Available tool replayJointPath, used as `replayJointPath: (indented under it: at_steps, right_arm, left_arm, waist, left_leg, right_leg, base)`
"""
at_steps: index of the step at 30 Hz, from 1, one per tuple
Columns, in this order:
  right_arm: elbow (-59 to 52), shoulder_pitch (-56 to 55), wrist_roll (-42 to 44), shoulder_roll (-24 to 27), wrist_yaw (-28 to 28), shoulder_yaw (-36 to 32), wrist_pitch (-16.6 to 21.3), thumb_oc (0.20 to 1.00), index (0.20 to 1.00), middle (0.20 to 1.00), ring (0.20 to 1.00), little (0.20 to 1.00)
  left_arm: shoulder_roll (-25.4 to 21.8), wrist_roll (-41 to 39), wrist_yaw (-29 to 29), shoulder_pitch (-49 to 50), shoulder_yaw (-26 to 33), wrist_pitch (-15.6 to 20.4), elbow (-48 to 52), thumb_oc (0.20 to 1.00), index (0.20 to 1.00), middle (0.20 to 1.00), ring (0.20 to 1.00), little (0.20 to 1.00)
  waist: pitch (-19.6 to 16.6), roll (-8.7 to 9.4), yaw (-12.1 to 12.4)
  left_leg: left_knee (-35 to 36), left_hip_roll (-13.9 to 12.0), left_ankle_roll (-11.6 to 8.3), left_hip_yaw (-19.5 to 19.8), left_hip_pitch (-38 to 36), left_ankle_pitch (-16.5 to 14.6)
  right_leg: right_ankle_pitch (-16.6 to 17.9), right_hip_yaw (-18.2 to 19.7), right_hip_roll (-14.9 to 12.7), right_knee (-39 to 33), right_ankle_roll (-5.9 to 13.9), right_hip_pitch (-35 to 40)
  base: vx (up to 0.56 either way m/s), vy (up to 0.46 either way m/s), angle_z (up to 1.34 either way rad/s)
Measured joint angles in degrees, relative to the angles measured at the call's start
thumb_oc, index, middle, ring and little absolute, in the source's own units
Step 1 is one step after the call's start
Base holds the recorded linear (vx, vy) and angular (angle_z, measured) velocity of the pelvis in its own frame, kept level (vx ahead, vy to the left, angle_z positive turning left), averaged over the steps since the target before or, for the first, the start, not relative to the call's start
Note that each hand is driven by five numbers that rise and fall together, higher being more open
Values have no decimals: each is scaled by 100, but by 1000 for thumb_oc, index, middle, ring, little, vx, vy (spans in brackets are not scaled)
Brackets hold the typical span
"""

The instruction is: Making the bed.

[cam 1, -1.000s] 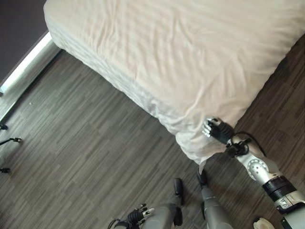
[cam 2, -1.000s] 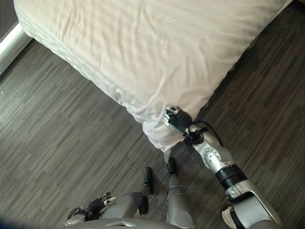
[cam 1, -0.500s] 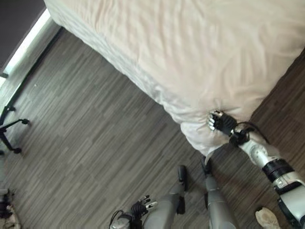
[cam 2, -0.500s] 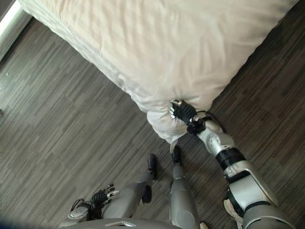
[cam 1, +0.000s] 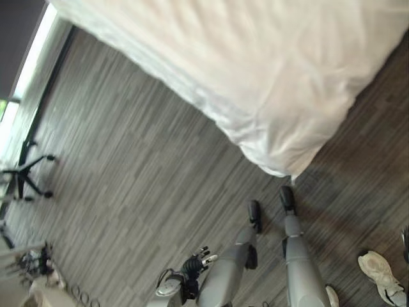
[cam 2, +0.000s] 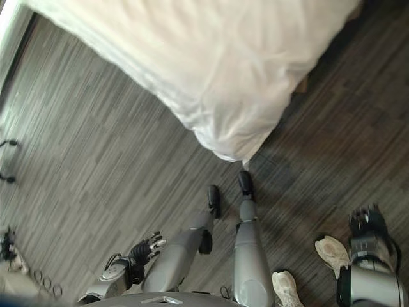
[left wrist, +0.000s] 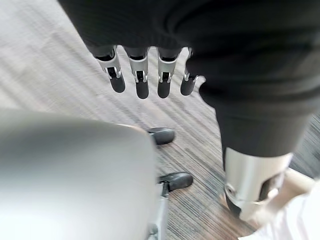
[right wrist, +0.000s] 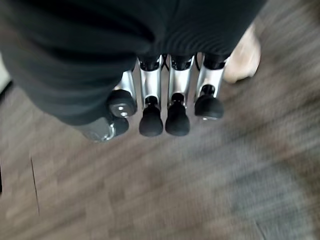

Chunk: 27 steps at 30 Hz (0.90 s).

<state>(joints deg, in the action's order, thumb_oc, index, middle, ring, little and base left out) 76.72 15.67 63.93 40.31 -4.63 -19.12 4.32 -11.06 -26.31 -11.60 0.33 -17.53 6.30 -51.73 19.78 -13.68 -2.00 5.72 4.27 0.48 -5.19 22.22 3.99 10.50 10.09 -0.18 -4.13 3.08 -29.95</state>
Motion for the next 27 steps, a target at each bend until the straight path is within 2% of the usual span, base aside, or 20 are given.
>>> replayJointPath:
  at_steps: [4,5,7,8,9,10,13,14,15,17,18,19,20,21,22,23,24,25,26,27]
  right_arm:
    - [-1005,75,102,-28,32,91,17,200,200,200,200,200]
    - [-2987,70,255,-232,-70,430,124,200,200,200,200,200]
    - [-4998,323,383,-540,-182,879,384,200,200,200,200,200]
    - [-6382,255,391,-833,-215,1054,535,200,200,200,200,200]
    - [-6872,134,389,-1075,-240,1158,668,200,200,200,200,200]
    - [-6884,-117,371,-1224,-235,1159,752,200,200,200,200,200]
    - [-6392,-837,334,-1643,-217,1008,789,200,200,200,200,200]
    - [-5816,-1076,254,-1661,-184,1045,780,796,796,796,796,796]
    - [-5621,-1503,80,-1995,-117,712,756,1000,1000,1000,1000,1000]
    - [-5865,-2155,-58,-2443,-71,448,780,1000,1000,1000,1000,1000]
    - [-5910,-2710,-189,-2585,-129,553,668,1000,1000,1000,1000,1000]
    - [-6000,-2965,-264,-2674,-194,531,649,1000,1000,1000,1000,1000]
    - [-6024,-3068,-274,-2736,-213,573,624,1000,1000,1000,1000,1000]
    - [-5823,-3248,-361,-2789,-224,678,568,1000,1000,1000,1000,1000]
    - [-5640,-3131,-392,-2761,-209,732,559,1000,1000,1000,1000,1000]
    - [-5470,-2919,-394,-2736,-194,779,533,1000,1000,1000,1000,1000]
    - [-5445,-2837,-399,-2722,-198,825,516,1000,1000,1000,1000,1000]
    - [-5470,-2793,-437,-2728,-199,886,506,1000,1000,1000,1000,1000]
    - [-5478,-2655,-447,-2725,-198,1041,491,1000,1000,1000,1000,1000]
    - [-5542,-2361,-458,-2720,-202,1182,511,1000,1000,1000,1000,1000]
  left_arm:
    - [41,-4,-6,-52,21,71,91,1000,1000,1000,1000,1000]
    - [161,-3,-6,-41,189,60,-6,1000,1000,1000,1000,1000]
    - [214,19,-9,-65,248,67,-40,1000,1000,1000,1000,1000]
    - [233,47,10,-54,323,59,-188,1000,1000,1000,1000,1000]
    - [232,67,8,-37,561,57,-467,1000,1000,1000,1000,1000]
    - [178,104,19,21,778,55,-715,1000,1000,1000,1000,1000]
    - [127,289,32,143,1251,-40,-1114,1000,1000,1000,1000,1000]
    - [-41,310,32,230,1056,-16,-1146,1000,1000,1000,1000,1000]
    - [-96,546,12,66,1079,-106,-1351,1000,1000,1000,1000,1000]
    - [-14,669,17,219,1343,-134,-1232,1000,1000,1000,1000,1000]
    - [-19,702,9,361,1299,-142,-1097,1000,1000,1000,1000,1000]
    - [-12,731,11,429,1349,-136,-965,1000,1000,1000,1000,1000]
    - [-13,733,15,478,1368,-113,-907,1000,1000,1000,1000,1000]
    - [-100,749,77,408,1345,-61,-842,1000,1000,1000,1000,1000]
    - [-130,857,157,391,1243,-62,-562,1000,1000,1000,1000,1000]
    - [-217,994,186,441,1049,-51,-258,1000,1000,1000,1000,1000]
    - [-293,1120,182,454,829,0,-121,1000,1000,1000,1000,1000]
    - [-367,1242,143,488,778,-2,-51,1000,1000,1000,1000,1000]
    - [-483,1336,136,687,799,34,62,1000,1000,1000,1000,1000]
    - [-579,1352,104,1005,1089,81,-45,1000,1000,1000,1000,1000]
  waist:
    - [-29,-31,-97]
    - [-31,-32,-118]
    - [-88,32,-83]
    - [-92,146,-71]
    - [-149,345,-59]
    - [-265,624,-58]
    - [-477,1046,-6]
    - [-802,1230,-16]
    - [-922,1320,-48]
    - [-953,1311,-142]
    - [-1081,1360,-300]
    - [-1087,1367,-322]
    - [-1091,1320,-329]
    - [-1068,1480,-454]
    - [-983,1339,-469]
    - [-852,1219,-403]
    - [-802,1102,-364]
    - [-785,1101,-440]
    - [-794,1229,-397]
    - [-848,1325,-251]
  left_leg:
    - [-3,-9,-4,-27,-205,-27]
    - [-3,-8,-1,-36,-332,-26]
    - [-20,-12,-55,-16,-400,-59]
    - [-34,-31,-56,8,-509,-58]
    - [-33,-53,-60,17,-673,-65]
    - [-35,-75,-92,94,-862,-93]
    - [-17,-120,-31,105,-1440,-200]
    - [-18,-141,-84,95,-1487,-293]
    - [-35,-105,21,111,-1710,-304]
    - [-3,-106,111,146,-2109,-369]
    - [-22,15,154,-32,-2299,-450]
    - [-33,25,173,-130,-2311,-458]
    - [-11,-13,208,-289,-2246,-482]
    - [-225,115,319,-736,-1908,-456]
    - [-414,-49,496,-1071,-1614,-474]
    - [-548,-238,517,-1273,-1497,-536]
    - [-571,-380,509,-1368,-1460,-540]
    - [-575,-453,610,-1636,-1531,-577]
    - [-521,-461,609,-1892,-1704,-579]
    - [-483,-524,615,-2397,-1868,-629]
  right_leg:
    - [70,-41,-9,-144,1,250]
    - [83,-41,-5,-143,-17,368]
    - [70,-90,0,-143,-22,455]
    - [75,-122,18,-142,-26,572]
    - [37,-118,34,-143,-42,738]
    - [-1,-138,54,-142,-54,935]
    - [-158,-172,107,-153,-91,1512]
    - [-233,-124,108,-150,-141,1548]
    - [-214,-152,83,-150,-82,1794]
    - [-264,-180,64,-154,-48,2198]
    - [-277,19,45,-146,11,2290]
    - [-203,167,42,-115,52,2246]
    - [-274,237,42,-104,171,2188]
    - [-197,300,-68,-15,416,1722]
    - [-549,-637,-230,294,394,1405]
    - [-775,-1785,-418,1257,299,965]
    - [-983,-2379,-580,2125,160,767]
    - [-1336,-2532,-735,3077,200,807]
    - [-1607,-2603,-927,4180,178,874]
    - [-1853,-2935,-1205,5003,275,1271]
  base:
    - [-69,51,-6]
    - [-87,50,5]
    - [-67,31,14]
    - [-46,42,14]
    - [-34,104,10]
    - [-27,97,6]
    - [-27,91,3]
    - [-51,203,-2]
    - [-45,195,4]
    - [-138,169,-8]
    - [-319,150,-57]
    - [-416,84,-78]
    - [-532,55,-107]
    - [-383,18,-120]
    - [-288,46,-147]
    - [-54,45,-141]
    - [-114,37,-124]
    - [-101,-5,-123]
    - [-147,-163,-158]
    - [-218,-370,-201]
